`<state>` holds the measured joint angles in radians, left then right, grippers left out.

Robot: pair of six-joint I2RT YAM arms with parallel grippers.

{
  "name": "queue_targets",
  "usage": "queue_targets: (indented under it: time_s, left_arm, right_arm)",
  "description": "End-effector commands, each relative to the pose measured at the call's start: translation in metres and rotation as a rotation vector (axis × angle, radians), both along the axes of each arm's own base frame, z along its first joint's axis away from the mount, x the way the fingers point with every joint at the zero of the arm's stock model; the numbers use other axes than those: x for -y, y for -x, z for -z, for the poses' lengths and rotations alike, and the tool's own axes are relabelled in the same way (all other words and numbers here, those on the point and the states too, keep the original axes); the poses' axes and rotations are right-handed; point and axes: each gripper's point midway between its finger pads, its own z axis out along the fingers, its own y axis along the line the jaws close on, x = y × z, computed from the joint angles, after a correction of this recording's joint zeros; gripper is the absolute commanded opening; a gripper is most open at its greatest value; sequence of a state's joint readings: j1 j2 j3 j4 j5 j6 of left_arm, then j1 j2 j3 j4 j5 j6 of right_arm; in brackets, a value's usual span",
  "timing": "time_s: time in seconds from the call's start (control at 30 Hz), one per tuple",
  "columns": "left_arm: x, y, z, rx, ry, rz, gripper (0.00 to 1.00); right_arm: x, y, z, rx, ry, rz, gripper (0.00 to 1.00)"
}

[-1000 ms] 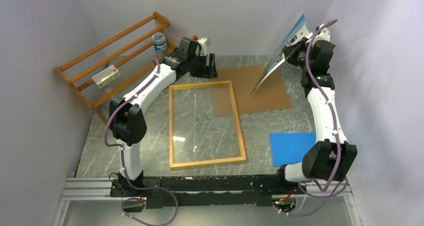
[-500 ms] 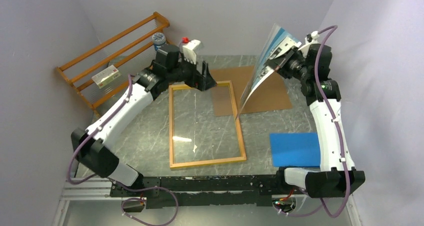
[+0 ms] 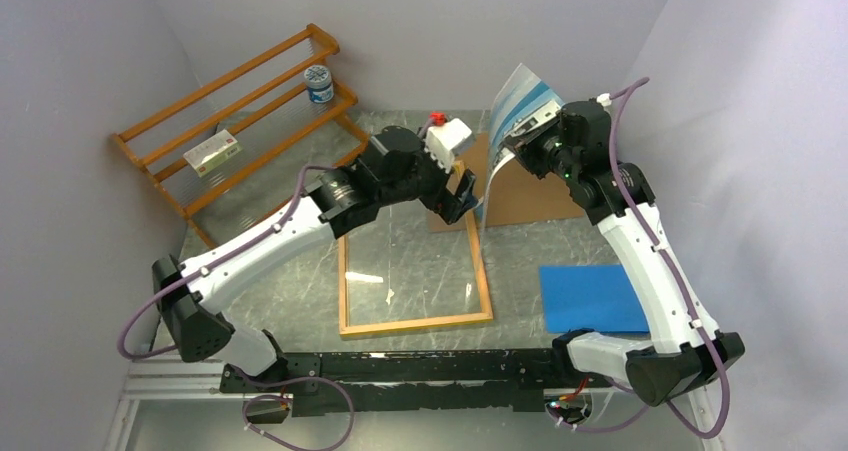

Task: Put the photo into the frame
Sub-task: Turn over the photo from the photo frame.

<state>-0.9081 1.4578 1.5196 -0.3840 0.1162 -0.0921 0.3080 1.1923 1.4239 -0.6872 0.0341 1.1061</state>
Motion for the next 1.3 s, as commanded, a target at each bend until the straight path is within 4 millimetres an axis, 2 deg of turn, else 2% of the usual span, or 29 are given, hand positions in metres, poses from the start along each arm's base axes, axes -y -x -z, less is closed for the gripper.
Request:
queue_targets:
  time_s: [0.0,0.13,0.3,0.5,0.63,0.83,1.03,1.1,1.17,1.27]
  left_arm:
    - [0.013,-0.001,-0.005,0.065,-0.048,-0.031,0.94]
    - [0.018,0.0,-0.022,0.086,0.038,-0.073,0.94]
    - [0.022,-0.009,-0.021,0.079,0.049,-0.12,0.94]
    - [0.024,-0.02,-0.03,0.039,0.074,-0.203,0.82]
    - [0.014,-0.032,-0.03,0.052,0.045,-0.289,0.68]
    - [0.015,-0.028,-0.028,0.063,0.01,-0.253,0.35]
    - [0.017,-0.027,-0.025,0.074,-0.033,-0.217,0.09]
    - [0.017,-0.026,-0.026,0.073,-0.032,-0.211,0.03]
    - [0.017,-0.024,-0.027,0.074,-0.036,-0.2,0.03]
    - [0.016,-0.02,-0.028,0.053,-0.032,-0.194,0.03]
  right_arm:
    - [-0.003,0.004,-0.02,0.013,-0.047,0.09,0.0]
    - [-0.014,0.009,-0.03,0.033,-0.045,0.083,0.0]
    - [-0.021,0.012,-0.043,0.051,-0.042,0.073,0.0]
    - [-0.026,0.015,-0.058,0.084,-0.06,0.069,0.0]
    - [-0.026,0.016,-0.062,0.094,-0.06,0.069,0.0]
    - [-0.029,0.016,-0.057,0.084,-0.051,0.055,0.0]
    - [-0.034,0.014,-0.063,0.103,-0.046,0.029,0.01]
    - [-0.035,0.013,-0.063,0.104,-0.031,0.015,0.14]
    - [-0.034,0.012,-0.065,0.109,-0.013,0.014,0.31]
    - [-0.028,0.011,-0.074,0.149,0.016,0.026,0.64]
